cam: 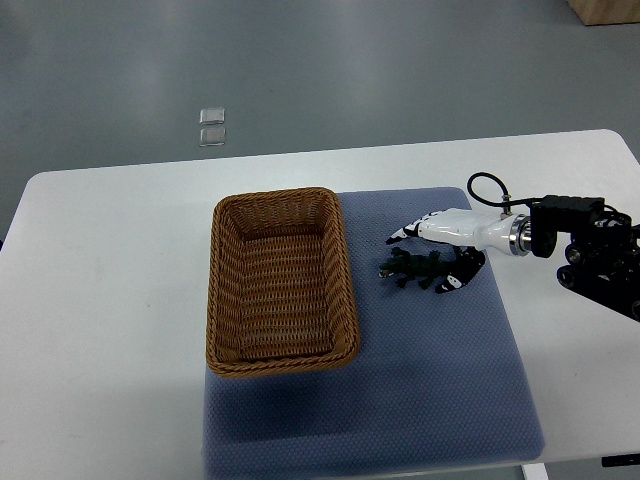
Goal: Place crocodile in brown basket with right hand
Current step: 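Lower the right hand and close fingers around the crocodile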
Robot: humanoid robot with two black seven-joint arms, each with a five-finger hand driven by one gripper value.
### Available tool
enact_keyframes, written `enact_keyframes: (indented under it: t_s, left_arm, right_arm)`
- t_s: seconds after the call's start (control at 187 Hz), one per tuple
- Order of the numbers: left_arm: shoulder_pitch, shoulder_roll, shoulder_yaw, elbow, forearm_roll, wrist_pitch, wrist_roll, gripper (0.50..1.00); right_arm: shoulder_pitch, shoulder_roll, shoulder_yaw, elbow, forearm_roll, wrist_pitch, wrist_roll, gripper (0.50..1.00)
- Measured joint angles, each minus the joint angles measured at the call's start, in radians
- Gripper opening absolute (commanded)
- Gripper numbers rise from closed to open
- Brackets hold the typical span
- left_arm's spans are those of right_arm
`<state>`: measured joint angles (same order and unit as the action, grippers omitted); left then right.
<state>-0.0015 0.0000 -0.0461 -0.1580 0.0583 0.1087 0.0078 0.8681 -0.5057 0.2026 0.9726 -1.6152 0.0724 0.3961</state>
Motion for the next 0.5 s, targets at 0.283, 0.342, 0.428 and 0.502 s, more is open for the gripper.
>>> enact_keyframes:
  t_s: [0.283, 0.342, 0.428, 0.502]
  left_arm:
    - [0.000, 0.000, 0.000, 0.000, 0.000, 0.000, 0.000, 1.000]
    - [0.000, 0.000, 0.000, 0.000, 0.000, 0.000, 0.000, 1.000]
    - [0.000, 0.000, 0.000, 0.000, 0.000, 0.000, 0.000, 1.000]
    - [0.000, 0.000, 0.000, 0.000, 0.000, 0.000, 0.000, 1.000]
  right_arm:
    - [0.017, -0.002, -0.004, 0.000, 0.000, -0.003, 0.059, 0.829]
    - [0.018, -0.002, -0.011, 0.000, 0.000, -0.003, 0.062, 0.829]
    - [0.019, -0.003, -0.022, 0.000, 0.000, -0.003, 0.065, 0.829]
    - [0.019, -0.003, -0.026, 0.000, 0.000, -0.003, 0.065, 0.829]
